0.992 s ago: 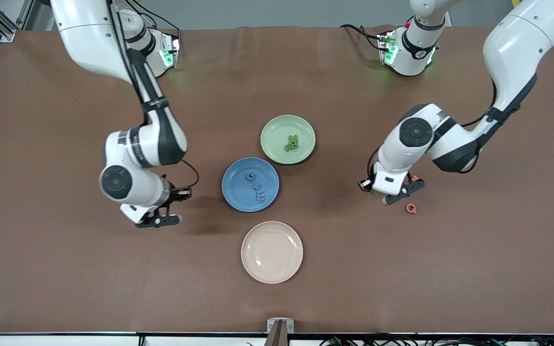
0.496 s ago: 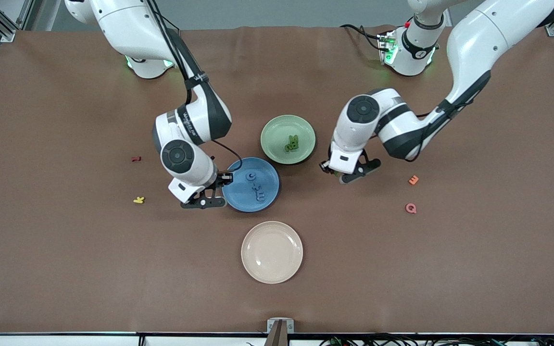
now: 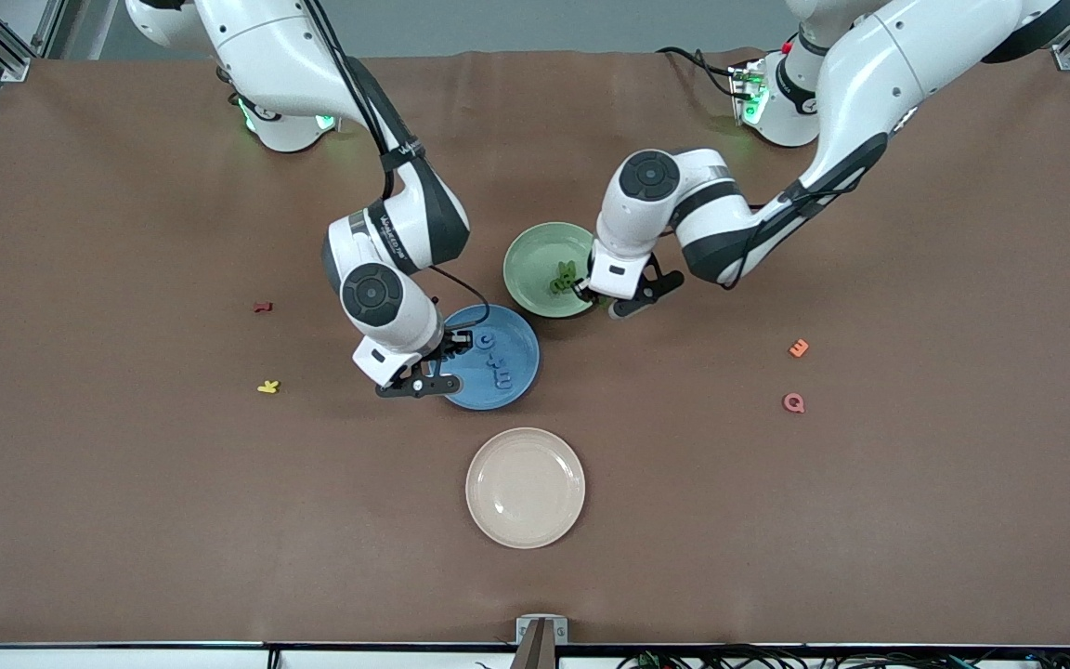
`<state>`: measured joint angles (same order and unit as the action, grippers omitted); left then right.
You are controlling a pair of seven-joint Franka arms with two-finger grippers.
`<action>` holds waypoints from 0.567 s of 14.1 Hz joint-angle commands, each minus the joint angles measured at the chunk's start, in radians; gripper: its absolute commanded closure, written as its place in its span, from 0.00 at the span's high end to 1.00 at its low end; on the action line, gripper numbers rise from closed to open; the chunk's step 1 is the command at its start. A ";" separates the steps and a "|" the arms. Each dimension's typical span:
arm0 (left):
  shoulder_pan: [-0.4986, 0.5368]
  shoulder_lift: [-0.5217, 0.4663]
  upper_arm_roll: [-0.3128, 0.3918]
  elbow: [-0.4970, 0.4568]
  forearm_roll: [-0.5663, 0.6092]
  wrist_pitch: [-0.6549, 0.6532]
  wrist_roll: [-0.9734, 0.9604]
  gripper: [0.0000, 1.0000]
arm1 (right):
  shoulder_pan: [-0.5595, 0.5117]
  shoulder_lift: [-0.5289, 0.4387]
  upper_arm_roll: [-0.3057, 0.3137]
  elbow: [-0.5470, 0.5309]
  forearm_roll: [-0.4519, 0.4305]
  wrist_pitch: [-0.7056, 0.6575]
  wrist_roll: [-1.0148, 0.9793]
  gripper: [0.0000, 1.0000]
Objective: Sort letters by color into matching plates
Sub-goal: 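Drop the d on the green plate while the right gripper drops a on blue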
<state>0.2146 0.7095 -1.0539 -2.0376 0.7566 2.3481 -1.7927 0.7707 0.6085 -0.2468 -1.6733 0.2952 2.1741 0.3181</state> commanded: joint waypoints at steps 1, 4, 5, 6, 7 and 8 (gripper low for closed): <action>-0.033 0.025 0.002 -0.015 -0.013 0.020 -0.045 0.00 | 0.016 0.019 -0.006 -0.005 0.021 0.030 0.007 0.20; -0.052 0.034 0.005 -0.041 -0.013 0.043 -0.077 0.02 | 0.018 0.023 -0.006 -0.005 0.021 0.033 0.007 0.23; -0.052 0.044 0.005 -0.042 -0.013 0.043 -0.082 0.07 | 0.018 0.023 -0.005 -0.005 0.021 0.033 0.007 0.28; -0.052 0.057 0.005 -0.041 -0.013 0.043 -0.082 0.24 | 0.018 0.023 -0.005 -0.005 0.021 0.032 0.007 0.48; -0.052 0.060 0.005 -0.041 -0.013 0.043 -0.082 0.46 | 0.019 0.022 -0.006 -0.005 0.021 0.029 0.007 0.84; -0.052 0.061 0.006 -0.041 -0.013 0.042 -0.082 0.74 | 0.019 0.022 -0.006 -0.006 0.021 0.026 0.007 1.00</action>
<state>0.1591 0.7652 -1.0501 -2.0747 0.7566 2.3727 -1.8678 0.7810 0.6362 -0.2468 -1.6737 0.2956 2.1992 0.3193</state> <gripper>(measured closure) 0.670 0.555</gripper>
